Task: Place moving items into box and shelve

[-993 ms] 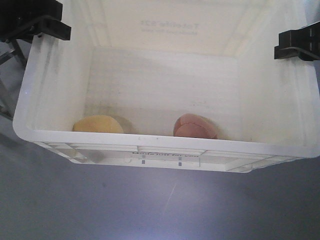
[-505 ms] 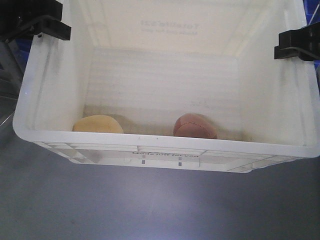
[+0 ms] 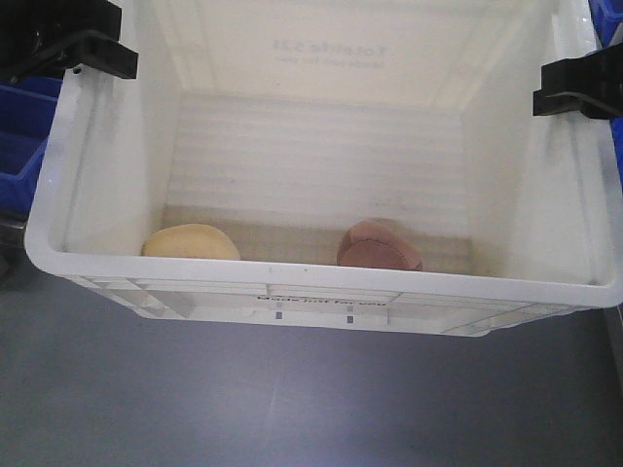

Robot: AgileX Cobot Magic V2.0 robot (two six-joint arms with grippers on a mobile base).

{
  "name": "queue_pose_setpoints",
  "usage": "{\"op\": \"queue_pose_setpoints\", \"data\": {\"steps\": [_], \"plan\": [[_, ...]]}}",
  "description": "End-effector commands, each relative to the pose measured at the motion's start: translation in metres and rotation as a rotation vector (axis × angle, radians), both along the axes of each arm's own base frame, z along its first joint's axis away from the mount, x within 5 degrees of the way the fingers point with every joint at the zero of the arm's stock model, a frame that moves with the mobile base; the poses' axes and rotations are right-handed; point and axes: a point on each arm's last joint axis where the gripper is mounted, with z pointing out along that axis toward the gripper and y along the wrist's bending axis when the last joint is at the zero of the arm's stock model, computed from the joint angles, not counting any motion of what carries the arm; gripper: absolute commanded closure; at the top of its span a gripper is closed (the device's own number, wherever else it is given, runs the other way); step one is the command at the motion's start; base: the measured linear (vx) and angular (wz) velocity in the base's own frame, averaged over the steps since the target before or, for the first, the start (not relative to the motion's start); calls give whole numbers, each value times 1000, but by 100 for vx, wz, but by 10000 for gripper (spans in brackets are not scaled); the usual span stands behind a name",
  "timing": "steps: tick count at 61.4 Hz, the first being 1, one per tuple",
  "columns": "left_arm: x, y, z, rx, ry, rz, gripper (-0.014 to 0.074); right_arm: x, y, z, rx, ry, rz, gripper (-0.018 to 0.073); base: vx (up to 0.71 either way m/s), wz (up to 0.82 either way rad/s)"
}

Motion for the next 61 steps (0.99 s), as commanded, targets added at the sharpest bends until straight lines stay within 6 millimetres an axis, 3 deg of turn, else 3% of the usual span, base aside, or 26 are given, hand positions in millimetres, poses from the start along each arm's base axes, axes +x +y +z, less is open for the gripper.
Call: {"op": "queue_pose_setpoints", "data": {"steps": [1,61], "plan": [[-14,-9,37,-191,-156,-22,603,-5,6,32,120,-180,-6,565,32,-26],[-14,-9,37,-191,-156,-22,603,-5,6,32,120,-180,-6,565,33,-18]]}}
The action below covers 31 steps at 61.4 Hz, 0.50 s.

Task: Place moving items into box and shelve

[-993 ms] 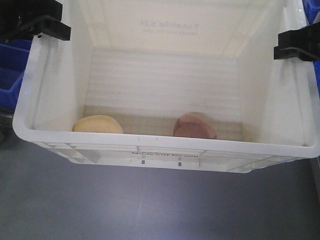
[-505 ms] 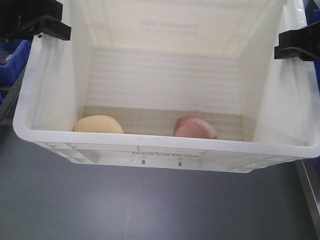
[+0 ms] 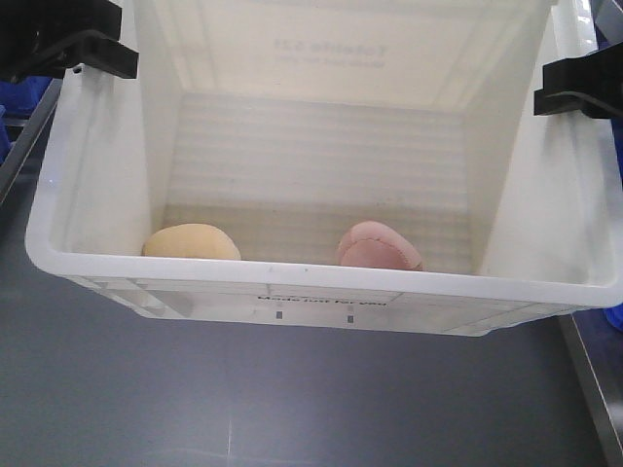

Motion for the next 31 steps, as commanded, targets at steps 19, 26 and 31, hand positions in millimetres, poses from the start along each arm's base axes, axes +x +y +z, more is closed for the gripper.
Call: {"op": "queue_pose_setpoints", "data": {"steps": [19,26,31], "plan": [[-14,-9,37,-191,-156,-22,603,-5,6,32,120,-180,-6,565,36,-9],[-14,-9,37,-191,-156,-22,603,-5,6,32,120,-180,-6,565,37,-9],[-14,-9,37,-191,-156,-22,603,-5,6,32,120,-180,-6,565,38,-9]]}}
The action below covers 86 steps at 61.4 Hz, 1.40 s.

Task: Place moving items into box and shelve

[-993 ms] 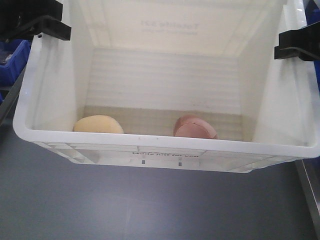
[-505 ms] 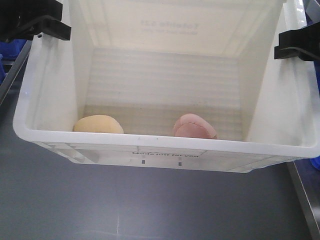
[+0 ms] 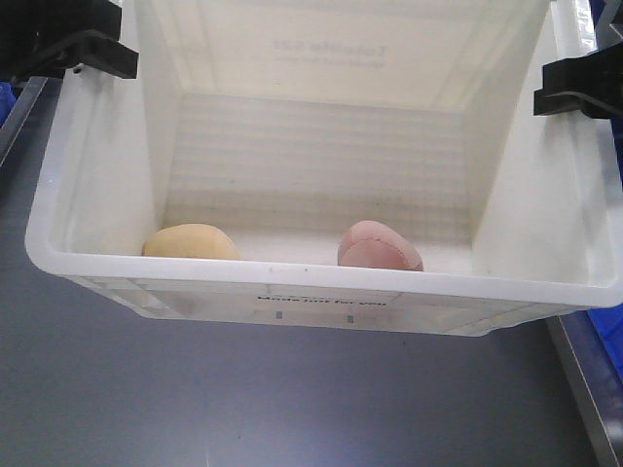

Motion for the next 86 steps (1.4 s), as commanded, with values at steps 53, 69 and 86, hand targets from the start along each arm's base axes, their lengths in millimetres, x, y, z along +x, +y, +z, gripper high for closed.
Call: {"op": "queue_pose_setpoints", "data": {"steps": [53,69,86], "plan": [[-14,-9,37,-191,-156,-22,603,-5,6,32,120,-180,-6,565,38,-4],[-14,-9,37,-191,-156,-22,603,-5,6,32,120,-180,-6,565,38,2],[-14,-9,37,-191,-156,-22,603,-5,6,32,120,-180,-6,565,37,5]]}}
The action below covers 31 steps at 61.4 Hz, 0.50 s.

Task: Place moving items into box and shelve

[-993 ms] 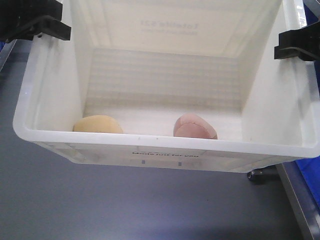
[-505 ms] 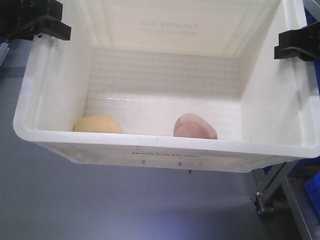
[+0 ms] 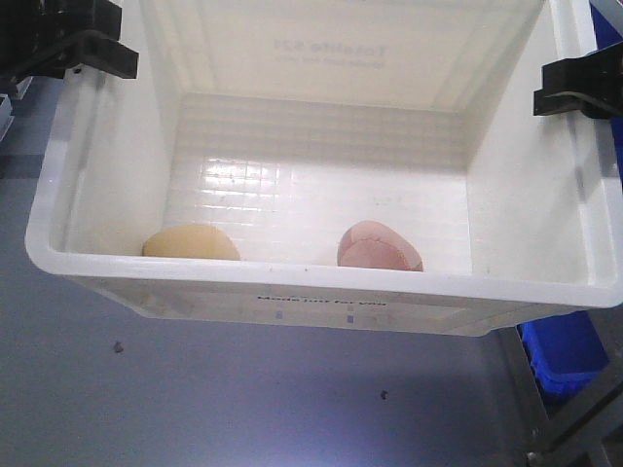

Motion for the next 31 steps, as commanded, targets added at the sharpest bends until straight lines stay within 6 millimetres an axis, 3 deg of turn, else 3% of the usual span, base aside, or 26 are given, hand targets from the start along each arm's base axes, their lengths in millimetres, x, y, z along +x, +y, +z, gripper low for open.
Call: {"op": "queue_pose_setpoints", "data": {"steps": [1,31], "plan": [[-14,-9,37,-191,-156,-22,603,-5,6,32,120,-180,-6,565,36,5],[-14,-9,37,-191,-156,-22,603,-5,6,32,120,-180,-6,565,35,4]]}}
